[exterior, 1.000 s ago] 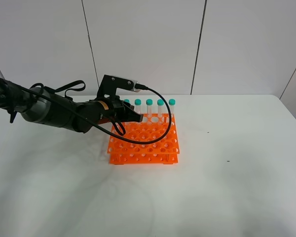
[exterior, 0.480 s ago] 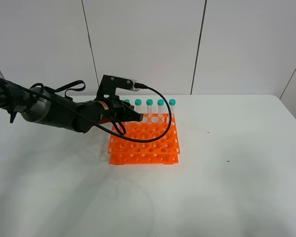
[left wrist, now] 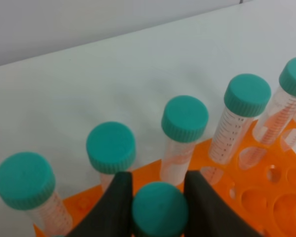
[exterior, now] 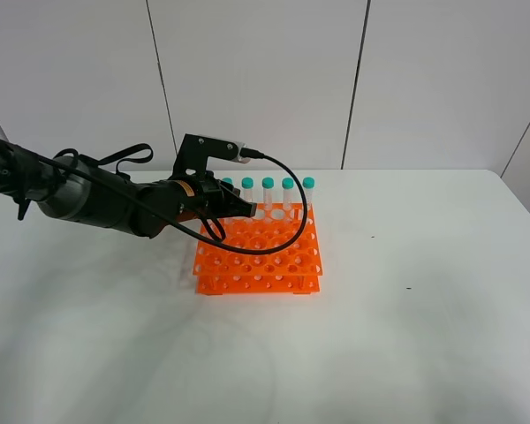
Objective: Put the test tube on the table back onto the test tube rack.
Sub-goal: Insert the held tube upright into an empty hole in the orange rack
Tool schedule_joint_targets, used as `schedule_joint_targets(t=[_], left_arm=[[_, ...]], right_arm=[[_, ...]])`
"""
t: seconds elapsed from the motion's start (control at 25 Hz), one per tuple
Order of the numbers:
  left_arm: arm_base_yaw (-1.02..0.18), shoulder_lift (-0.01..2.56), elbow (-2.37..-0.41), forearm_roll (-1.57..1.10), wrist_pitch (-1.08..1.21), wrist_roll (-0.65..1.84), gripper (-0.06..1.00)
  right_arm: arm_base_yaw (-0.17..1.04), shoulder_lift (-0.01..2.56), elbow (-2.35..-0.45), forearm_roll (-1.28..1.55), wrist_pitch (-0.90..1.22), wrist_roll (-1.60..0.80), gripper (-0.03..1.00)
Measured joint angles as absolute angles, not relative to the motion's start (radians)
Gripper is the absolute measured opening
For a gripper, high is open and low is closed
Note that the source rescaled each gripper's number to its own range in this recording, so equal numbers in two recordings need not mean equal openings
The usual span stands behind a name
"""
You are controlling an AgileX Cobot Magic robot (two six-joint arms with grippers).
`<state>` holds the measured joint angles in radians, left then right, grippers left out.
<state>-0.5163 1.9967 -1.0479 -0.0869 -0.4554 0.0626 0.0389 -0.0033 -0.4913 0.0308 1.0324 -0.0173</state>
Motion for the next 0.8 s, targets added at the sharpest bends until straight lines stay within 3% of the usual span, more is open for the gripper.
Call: schedule_joint_targets(t=[0.2, 0.6, 0.68, 0.8], left_arm=[[-0.516, 1.997, -1.048, -0.087, -0.449, 0.06, 0.1], [-0.516, 1.976, -1.048, -0.087, -0.449, 0.055, 0.11], [-0.516, 1.976, -1.048, -0.087, -0.449, 0.055, 0.16], [-0.516, 1.976, -1.048, -0.086, -0.449, 0.055, 0.33]], right_arm=[[0.039, -0.003, -0.491, 0.031, 1.032, -0.017, 1.0], [0.039, -0.003, -0.491, 0.031, 1.032, -0.017, 1.0], [0.039, -0.003, -0.491, 0.031, 1.032, -0.017, 1.0], [0.039, -0.003, -0.491, 0.031, 1.032, -0.017, 1.0]])
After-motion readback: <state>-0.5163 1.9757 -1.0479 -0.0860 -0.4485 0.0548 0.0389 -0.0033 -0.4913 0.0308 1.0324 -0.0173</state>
